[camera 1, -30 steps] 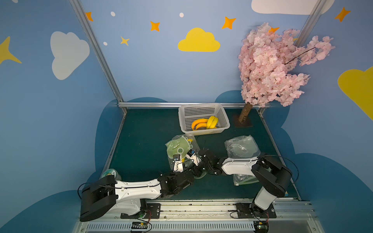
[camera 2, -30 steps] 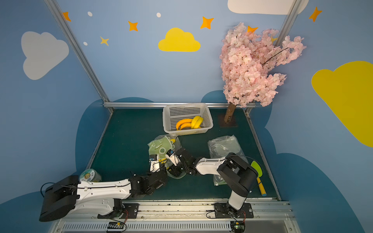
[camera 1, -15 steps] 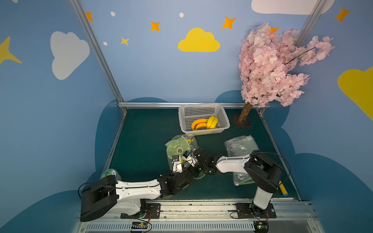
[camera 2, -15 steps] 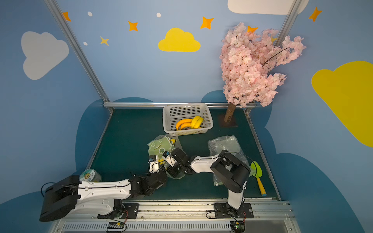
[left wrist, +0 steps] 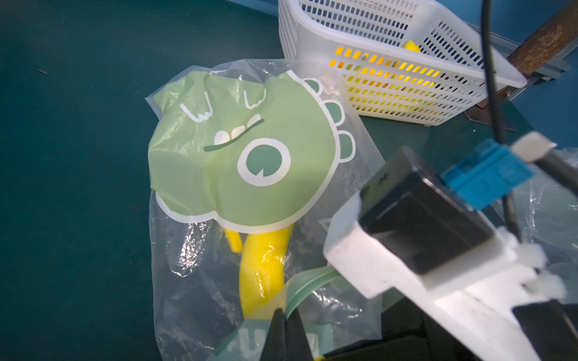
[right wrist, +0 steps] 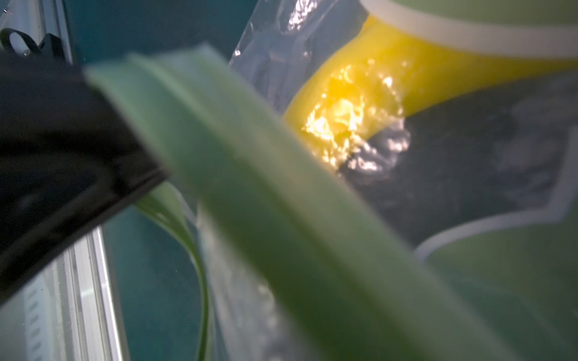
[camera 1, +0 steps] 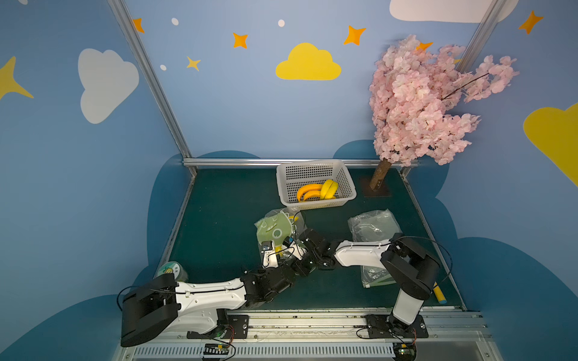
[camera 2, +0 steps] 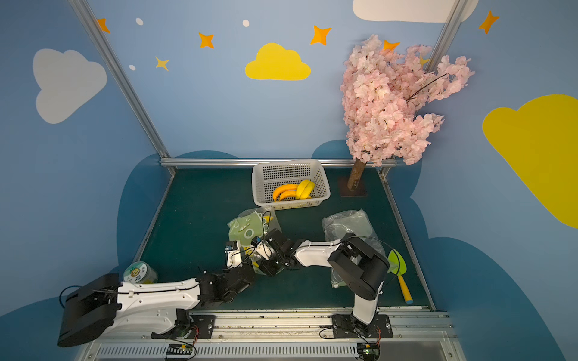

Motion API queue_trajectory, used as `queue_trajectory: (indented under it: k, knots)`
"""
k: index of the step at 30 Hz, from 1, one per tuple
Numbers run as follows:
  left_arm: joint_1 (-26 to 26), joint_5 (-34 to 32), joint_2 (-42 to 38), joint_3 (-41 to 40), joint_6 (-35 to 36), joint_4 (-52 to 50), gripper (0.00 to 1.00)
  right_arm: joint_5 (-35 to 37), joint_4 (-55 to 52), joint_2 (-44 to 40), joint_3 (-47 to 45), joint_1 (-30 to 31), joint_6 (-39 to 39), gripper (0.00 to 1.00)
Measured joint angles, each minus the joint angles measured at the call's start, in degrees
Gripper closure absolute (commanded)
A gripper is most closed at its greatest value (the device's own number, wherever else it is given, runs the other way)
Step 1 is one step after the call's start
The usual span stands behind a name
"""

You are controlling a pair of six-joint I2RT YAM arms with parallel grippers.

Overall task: Open the zip-top bag and take out the banana
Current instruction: Pick up the banana from the zipper food storage bag.

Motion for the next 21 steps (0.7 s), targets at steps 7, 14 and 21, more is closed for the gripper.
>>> queue_trajectory:
  k: [7,14,21]
  knots:
    - [0.09,-0.11,-0.11,0.04,0.55,-1.62,0.97,-1.62,-4.57,-5.81,-0.42,-3.43,2.4,1.0]
    - [0.09,0.35,0.92,0.72,2.23,-1.33,0.97,-4.94,-8.68,-8.66,0.24,-5.68,3.43,1.0]
    - [0.09,1.86,1.7,0.9,5.9,1.01,0.97,-9.05,-13.49,-8.61,2.58,-6.27,3.91,1.0]
